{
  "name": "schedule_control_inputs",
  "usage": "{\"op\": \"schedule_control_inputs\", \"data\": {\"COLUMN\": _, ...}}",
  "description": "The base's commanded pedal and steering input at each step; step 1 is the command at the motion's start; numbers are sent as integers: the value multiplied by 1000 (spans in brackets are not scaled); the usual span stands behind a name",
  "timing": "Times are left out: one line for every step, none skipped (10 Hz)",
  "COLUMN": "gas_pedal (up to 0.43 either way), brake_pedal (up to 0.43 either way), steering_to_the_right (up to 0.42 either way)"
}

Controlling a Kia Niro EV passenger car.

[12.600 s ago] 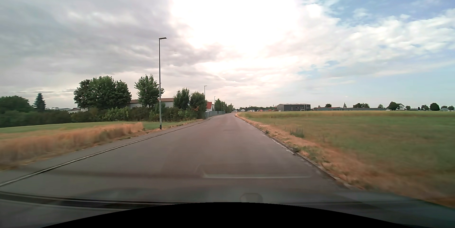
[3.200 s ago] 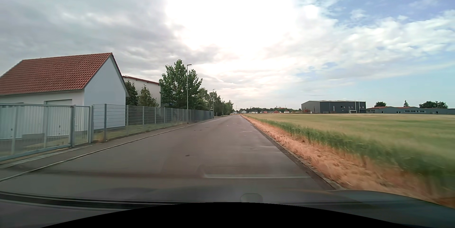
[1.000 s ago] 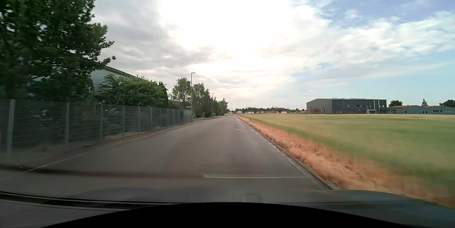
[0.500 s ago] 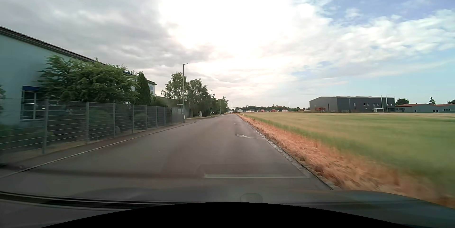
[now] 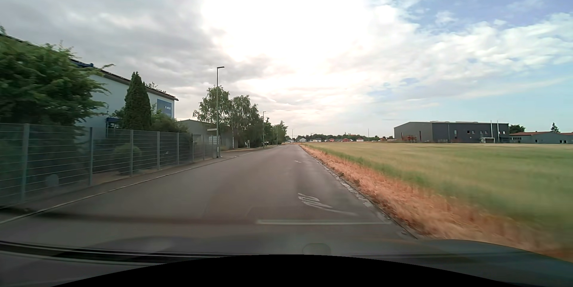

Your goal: Follow the waypoints while adhering to traffic rules and regulations

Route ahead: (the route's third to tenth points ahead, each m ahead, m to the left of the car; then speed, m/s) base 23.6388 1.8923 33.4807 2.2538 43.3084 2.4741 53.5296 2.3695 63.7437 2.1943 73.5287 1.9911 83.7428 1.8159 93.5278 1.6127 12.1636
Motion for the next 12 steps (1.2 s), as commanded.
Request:
{"op": "schedule_control_inputs", "data": {"gas_pedal": 110, "brake_pedal": 0, "steering_to_the_right": -5}}
{"op": "schedule_control_inputs", "data": {"gas_pedal": 110, "brake_pedal": 0, "steering_to_the_right": -4}}
{"op": "schedule_control_inputs", "data": {"gas_pedal": 118, "brake_pedal": 0, "steering_to_the_right": -4}}
{"op": "schedule_control_inputs", "data": {"gas_pedal": 118, "brake_pedal": 0, "steering_to_the_right": -4}}
{"op": "schedule_control_inputs", "data": {"gas_pedal": 118, "brake_pedal": 0, "steering_to_the_right": -5}}
{"op": "schedule_control_inputs", "data": {"gas_pedal": 118, "brake_pedal": 0, "steering_to_the_right": -4}}
{"op": "schedule_control_inputs", "data": {"gas_pedal": 118, "brake_pedal": 0, "steering_to_the_right": -5}}
{"op": "schedule_control_inputs", "data": {"gas_pedal": 118, "brake_pedal": 0, "steering_to_the_right": -4}}
{"op": "schedule_control_inputs", "data": {"gas_pedal": 118, "brake_pedal": 0, "steering_to_the_right": -4}}
{"op": "schedule_control_inputs", "data": {"gas_pedal": 118, "brake_pedal": 0, "steering_to_the_right": -4}}
{"op": "schedule_control_inputs", "data": {"gas_pedal": 118, "brake_pedal": 0, "steering_to_the_right": -4}}
{"op": "schedule_control_inputs", "data": {"gas_pedal": 118, "brake_pedal": 0, "steering_to_the_right": -4}}
